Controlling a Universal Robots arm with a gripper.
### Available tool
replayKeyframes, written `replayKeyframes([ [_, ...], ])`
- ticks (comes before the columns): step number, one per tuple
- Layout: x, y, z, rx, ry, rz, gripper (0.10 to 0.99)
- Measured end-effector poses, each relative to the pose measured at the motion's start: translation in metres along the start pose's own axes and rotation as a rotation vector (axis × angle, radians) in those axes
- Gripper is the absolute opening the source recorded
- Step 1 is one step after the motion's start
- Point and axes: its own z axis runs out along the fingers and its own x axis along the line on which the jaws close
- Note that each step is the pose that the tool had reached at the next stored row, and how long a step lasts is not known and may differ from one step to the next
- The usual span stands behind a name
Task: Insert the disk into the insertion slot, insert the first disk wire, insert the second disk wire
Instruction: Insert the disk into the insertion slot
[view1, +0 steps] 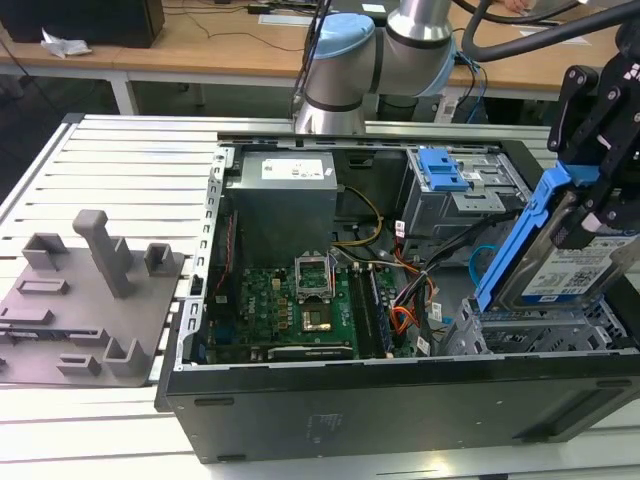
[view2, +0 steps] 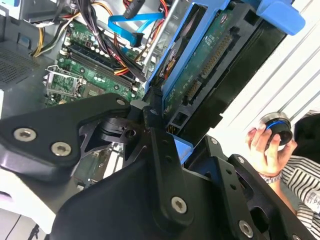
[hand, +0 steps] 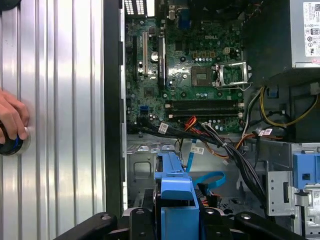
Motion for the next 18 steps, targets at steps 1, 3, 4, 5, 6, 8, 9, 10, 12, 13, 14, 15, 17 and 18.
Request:
replayKeyframes([
  [1,-0.0009,-0.0007,0.0005,0.000,0.0000,0.000,0.365],
  [3,-0.0022,-0.0030,0.0027,0.000,-0.0001,0.000,0.365],
  [4,-0.0022,-0.0032,0.0035,0.000,0.0000,0.000,0.365],
  [5,-0.0022,-0.0032,0.0046,-0.001,0.0000,0.000,0.365],
  [6,-0.0022,-0.0033,0.0061,0.000,0.0000,0.000,0.365],
  [8,-0.0023,-0.0032,0.0077,0.000,0.0000,0.000,0.365],
  [9,-0.0022,-0.0025,0.0094,-0.001,-0.0001,0.000,0.365],
  [10,-0.0022,-0.0023,0.0103,-0.001,0.0000,0.000,0.365],
  [12,-0.0022,-0.0024,0.0124,-0.001,-0.0001,0.000,0.365],
  [13,-0.0022,-0.0023,0.0138,-0.001,0.0000,0.000,0.365],
  [14,-0.0022,-0.0024,0.0161,0.000,-0.0001,0.000,0.365],
  [15,-0.0022,-0.0025,0.0182,0.000,-0.0002,0.000,0.365],
  [17,-0.0023,-0.0026,0.0215,0.000,-0.0001,0.000,0.365],
  [18,-0.0023,-0.0027,0.0231,-0.001,-0.0001,0.000,0.365],
])
